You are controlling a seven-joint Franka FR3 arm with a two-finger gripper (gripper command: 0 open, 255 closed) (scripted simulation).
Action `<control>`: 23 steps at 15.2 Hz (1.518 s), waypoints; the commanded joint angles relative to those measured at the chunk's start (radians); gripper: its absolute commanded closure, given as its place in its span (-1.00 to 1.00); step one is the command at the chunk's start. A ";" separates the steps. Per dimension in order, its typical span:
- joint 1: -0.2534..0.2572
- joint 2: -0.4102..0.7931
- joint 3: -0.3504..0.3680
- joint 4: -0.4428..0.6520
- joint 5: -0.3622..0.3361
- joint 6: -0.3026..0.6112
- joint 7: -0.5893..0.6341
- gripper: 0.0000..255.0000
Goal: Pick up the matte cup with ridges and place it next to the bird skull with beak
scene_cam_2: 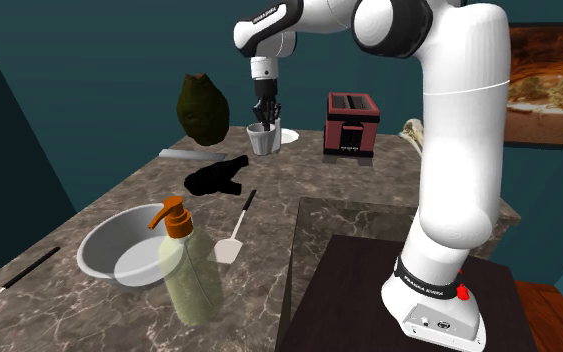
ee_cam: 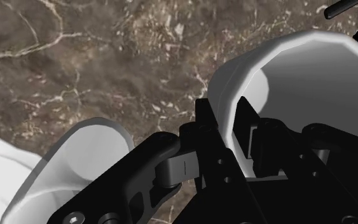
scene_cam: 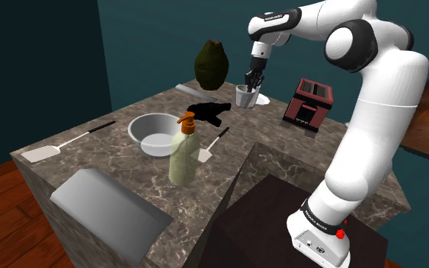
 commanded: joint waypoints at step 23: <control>-0.017 -0.143 -0.025 0.074 -0.051 -0.212 -0.014 1.00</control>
